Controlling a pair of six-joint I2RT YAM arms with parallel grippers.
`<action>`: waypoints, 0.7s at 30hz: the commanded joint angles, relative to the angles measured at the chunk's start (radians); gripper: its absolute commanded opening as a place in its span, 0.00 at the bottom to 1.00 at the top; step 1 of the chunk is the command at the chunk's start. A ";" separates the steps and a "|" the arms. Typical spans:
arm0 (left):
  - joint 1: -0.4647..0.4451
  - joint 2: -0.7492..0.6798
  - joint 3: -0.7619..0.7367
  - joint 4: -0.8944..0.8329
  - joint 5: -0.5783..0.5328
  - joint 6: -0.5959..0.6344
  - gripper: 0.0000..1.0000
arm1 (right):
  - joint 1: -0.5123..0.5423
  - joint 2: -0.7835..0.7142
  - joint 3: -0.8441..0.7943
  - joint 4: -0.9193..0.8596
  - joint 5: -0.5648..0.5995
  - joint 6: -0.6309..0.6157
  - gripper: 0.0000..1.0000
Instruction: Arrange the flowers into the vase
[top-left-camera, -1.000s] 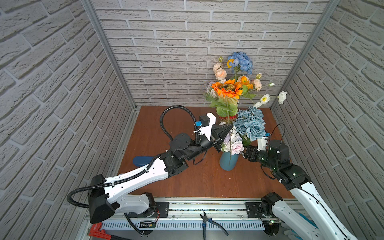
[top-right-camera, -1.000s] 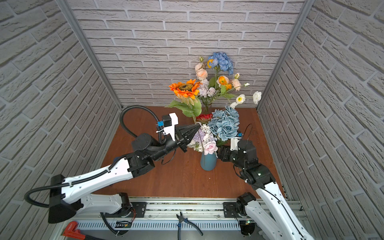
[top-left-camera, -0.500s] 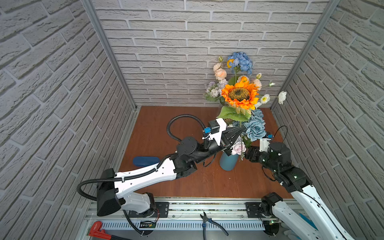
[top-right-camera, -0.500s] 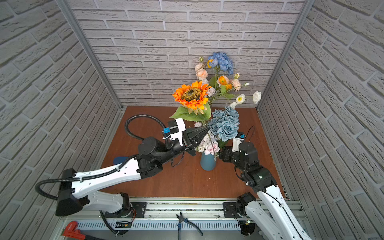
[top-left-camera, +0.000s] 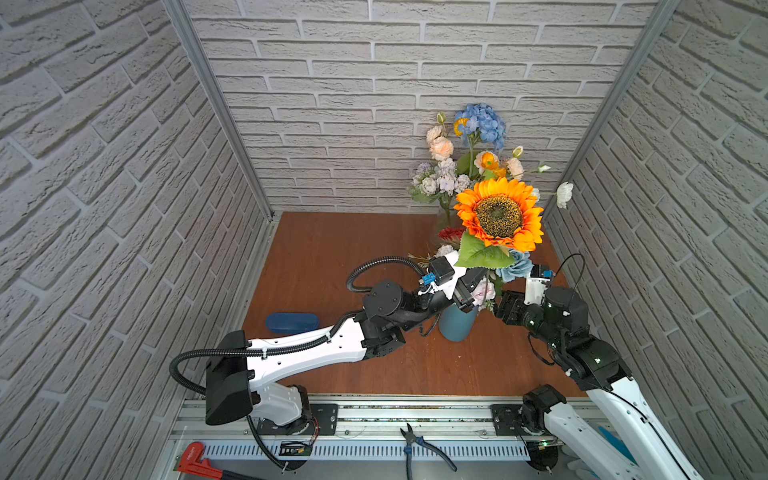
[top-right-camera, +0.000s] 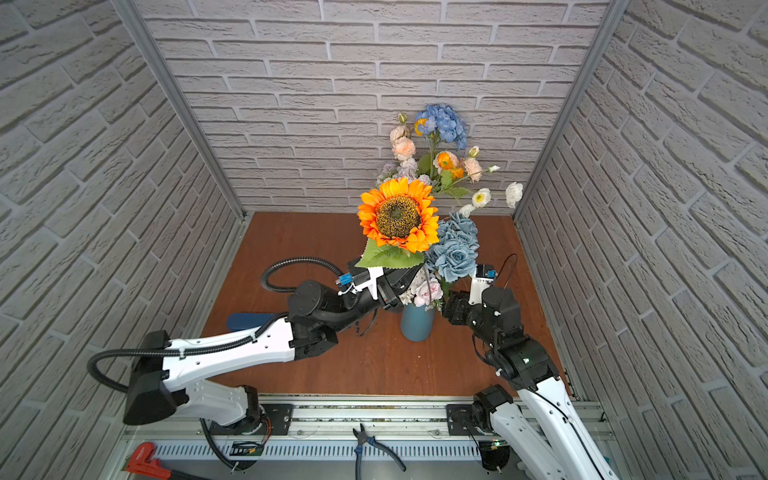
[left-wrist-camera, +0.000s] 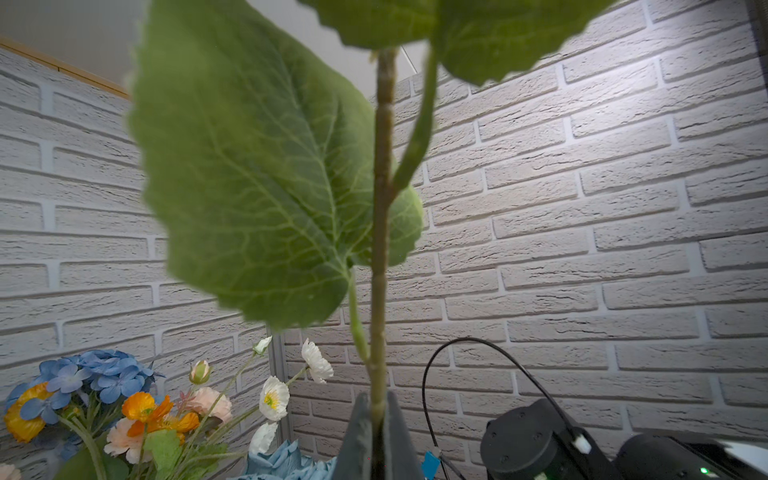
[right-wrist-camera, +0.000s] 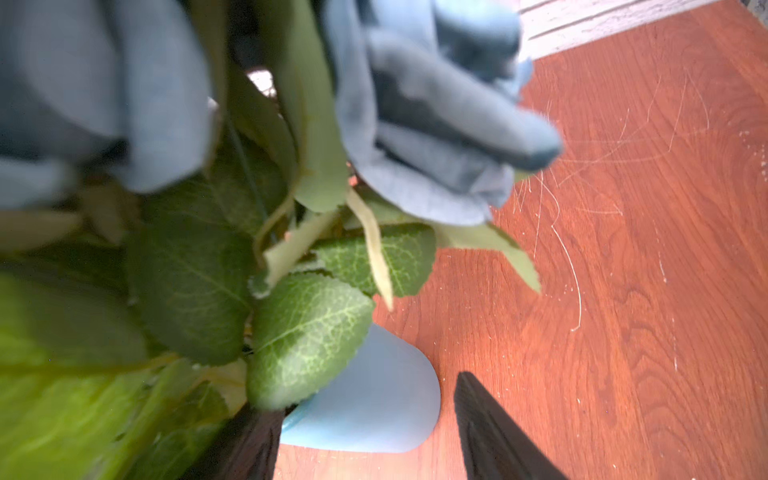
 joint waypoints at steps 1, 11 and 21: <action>-0.003 0.016 0.009 0.141 0.004 0.057 0.00 | 0.006 0.005 0.022 0.032 -0.011 -0.021 0.66; -0.026 0.049 0.031 0.091 0.073 0.138 0.00 | 0.006 -0.045 0.109 -0.098 0.185 -0.084 0.69; -0.035 0.037 0.101 -0.119 0.155 -0.046 0.00 | 0.005 -0.083 0.134 -0.145 0.386 -0.083 0.74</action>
